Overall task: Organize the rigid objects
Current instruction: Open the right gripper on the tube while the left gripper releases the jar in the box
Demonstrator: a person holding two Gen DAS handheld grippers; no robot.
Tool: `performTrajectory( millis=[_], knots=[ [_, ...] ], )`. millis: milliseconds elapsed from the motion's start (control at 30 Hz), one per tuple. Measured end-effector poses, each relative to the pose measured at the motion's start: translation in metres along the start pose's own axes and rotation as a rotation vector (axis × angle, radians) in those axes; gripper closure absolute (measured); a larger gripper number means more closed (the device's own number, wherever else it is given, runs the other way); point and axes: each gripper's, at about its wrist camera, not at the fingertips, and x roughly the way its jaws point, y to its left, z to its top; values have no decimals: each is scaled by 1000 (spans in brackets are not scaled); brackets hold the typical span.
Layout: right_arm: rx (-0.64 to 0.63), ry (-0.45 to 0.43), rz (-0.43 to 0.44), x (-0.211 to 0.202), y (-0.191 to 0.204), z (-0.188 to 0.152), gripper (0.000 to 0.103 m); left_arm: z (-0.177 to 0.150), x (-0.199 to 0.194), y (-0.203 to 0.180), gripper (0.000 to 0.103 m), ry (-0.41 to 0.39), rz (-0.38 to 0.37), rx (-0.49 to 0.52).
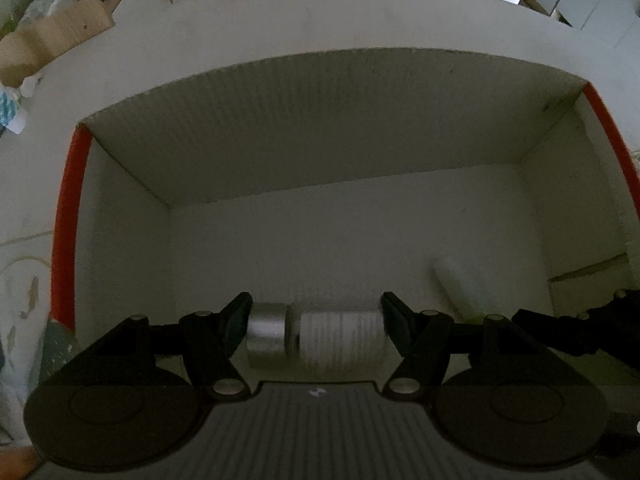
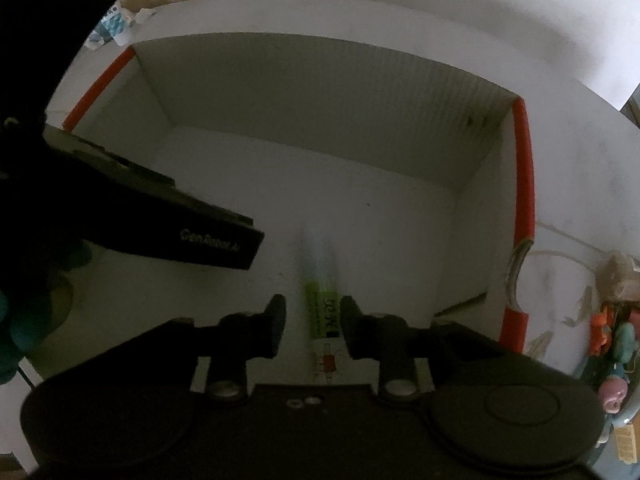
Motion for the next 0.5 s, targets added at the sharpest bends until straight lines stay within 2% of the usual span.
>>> performTrajectory(
  millis=[33, 433, 500],
  knots=[
    [3, -6, 5, -3, -2, -1, 67, -1, -2, 0, 32, -7, -2, 2],
    [9, -91, 44, -35, -7, -15, 62, -14, -39, -2, 31, -121, 48, 15],
    [16, -113, 56, -44, -10, -17, 58, -18, -49, -1, 31, -149, 46, 11]
  ],
)
